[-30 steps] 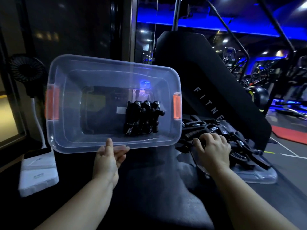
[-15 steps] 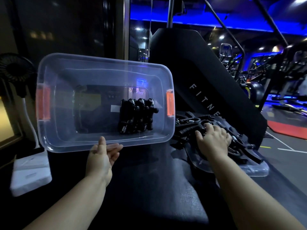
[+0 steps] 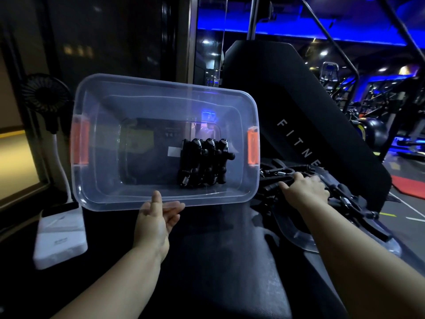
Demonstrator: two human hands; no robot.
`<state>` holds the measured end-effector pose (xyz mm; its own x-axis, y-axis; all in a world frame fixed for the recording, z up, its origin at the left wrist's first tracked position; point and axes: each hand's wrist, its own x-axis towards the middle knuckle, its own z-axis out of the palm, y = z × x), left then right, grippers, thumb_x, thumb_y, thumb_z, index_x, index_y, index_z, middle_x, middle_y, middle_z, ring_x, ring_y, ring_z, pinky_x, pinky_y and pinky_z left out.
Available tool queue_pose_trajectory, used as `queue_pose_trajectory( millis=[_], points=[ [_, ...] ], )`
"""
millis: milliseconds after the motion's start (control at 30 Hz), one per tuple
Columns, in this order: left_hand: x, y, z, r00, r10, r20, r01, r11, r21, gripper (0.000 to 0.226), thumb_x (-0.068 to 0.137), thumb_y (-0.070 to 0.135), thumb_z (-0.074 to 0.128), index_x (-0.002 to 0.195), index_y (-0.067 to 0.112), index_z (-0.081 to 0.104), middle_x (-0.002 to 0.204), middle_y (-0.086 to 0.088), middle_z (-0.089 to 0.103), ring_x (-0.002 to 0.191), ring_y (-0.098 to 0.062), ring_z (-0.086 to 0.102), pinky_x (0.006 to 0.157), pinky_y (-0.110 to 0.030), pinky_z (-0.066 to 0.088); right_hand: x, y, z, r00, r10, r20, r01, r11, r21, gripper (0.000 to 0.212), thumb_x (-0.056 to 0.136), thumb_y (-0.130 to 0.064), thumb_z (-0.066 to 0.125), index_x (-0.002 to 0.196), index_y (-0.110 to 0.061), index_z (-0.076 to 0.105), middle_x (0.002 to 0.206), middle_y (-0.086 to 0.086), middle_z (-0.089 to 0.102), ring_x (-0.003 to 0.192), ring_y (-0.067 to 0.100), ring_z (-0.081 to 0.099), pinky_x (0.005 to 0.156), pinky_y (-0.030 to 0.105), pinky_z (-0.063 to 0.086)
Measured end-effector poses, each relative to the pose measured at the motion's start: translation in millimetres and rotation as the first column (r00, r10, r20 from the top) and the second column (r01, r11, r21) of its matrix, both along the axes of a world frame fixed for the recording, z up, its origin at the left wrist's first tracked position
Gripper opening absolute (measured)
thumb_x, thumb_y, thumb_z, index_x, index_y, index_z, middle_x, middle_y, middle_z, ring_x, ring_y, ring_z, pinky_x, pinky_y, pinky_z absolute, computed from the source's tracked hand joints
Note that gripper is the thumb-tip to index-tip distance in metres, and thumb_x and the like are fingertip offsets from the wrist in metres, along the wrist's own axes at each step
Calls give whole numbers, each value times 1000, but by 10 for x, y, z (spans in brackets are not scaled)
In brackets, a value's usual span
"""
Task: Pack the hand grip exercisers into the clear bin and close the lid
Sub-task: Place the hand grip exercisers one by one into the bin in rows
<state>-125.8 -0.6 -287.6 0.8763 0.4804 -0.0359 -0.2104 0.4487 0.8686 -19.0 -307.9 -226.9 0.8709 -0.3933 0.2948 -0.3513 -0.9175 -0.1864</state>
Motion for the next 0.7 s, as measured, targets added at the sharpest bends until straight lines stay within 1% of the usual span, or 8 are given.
queue_pose_trajectory(
  millis=[100, 200, 333, 433, 533, 633, 700],
  points=[
    [-2, 0, 1, 1000, -1, 4, 1, 1000, -2, 40, 98, 46, 43, 104, 8, 53, 72, -6, 74, 69, -14, 73, 57, -22, 52, 49, 10, 29, 998, -20, -57, 20, 1000, -13, 61, 86, -70, 38, 133, -31, 46, 132, 12, 52, 124, 34, 44, 95, 46, 35],
    [-4, 2, 1, 1000, 2, 4, -2, 1000, -1, 38, 97, 46, 43, 101, 9, 53, 73, -6, 74, 70, -15, 73, 59, -24, 51, 88, 11, 26, 996, -49, -74, 53, 998, 45, 56, 88, -67, 36, 126, -29, 52, 129, 7, 56, 124, 32, 42, 93, 44, 36],
    [-5, -3, 11, 1000, 9, 13, -9, 1000, -13, 32, 97, 45, 44, 100, 13, 51, 71, -5, 74, 70, -16, 73, 59, -25, 50, 90, 9, -6, 996, -84, -9, 84, 995, 61, 49, 87, -65, 43, 112, -27, 60, 117, 5, 62, 118, 30, 48, 87, 41, 39],
    [-3, 2, 10, 1000, 5, 8, -4, 1000, -10, 36, 97, 45, 44, 103, 11, 52, 73, -6, 74, 71, -16, 73, 58, -24, 51, 83, 5, -28, 995, -92, 49, 87, 991, 103, 44, 86, -64, 47, 108, -28, 62, 112, 6, 64, 115, 31, 50, 90, 42, 39],
    [-8, 2, 13, 1000, 2, 9, -2, 1000, -9, 36, 97, 45, 44, 102, 11, 52, 73, -7, 74, 70, -16, 73, 59, -24, 51, 79, -17, -44, 988, -72, 134, 50, 985, 163, 38, 87, -56, 52, 114, -32, 62, 113, 7, 65, 113, 33, 52, 92, 42, 37],
    [-15, -3, 13, 1000, 6, 14, -6, 1000, -2, 35, 97, 45, 43, 99, 12, 52, 72, -7, 74, 70, -16, 73, 60, -25, 51, 65, -1, -54, 981, -22, 190, -14, 982, 190, 45, 90, -50, 53, 131, -32, 53, 124, 12, 60, 119, 35, 50, 96, 44, 35],
    [-17, -5, 16, 1000, 6, 15, -6, 1000, 2, 34, 97, 45, 43, 97, 13, 52, 72, -7, 74, 70, -15, 73, 61, -25, 50, 52, 45, -58, 968, 18, 249, -70, 977, 201, 47, 92, -46, 53, 135, -29, 50, 126, 15, 58, 119, 35, 50, 98, 45, 34]
  ],
)
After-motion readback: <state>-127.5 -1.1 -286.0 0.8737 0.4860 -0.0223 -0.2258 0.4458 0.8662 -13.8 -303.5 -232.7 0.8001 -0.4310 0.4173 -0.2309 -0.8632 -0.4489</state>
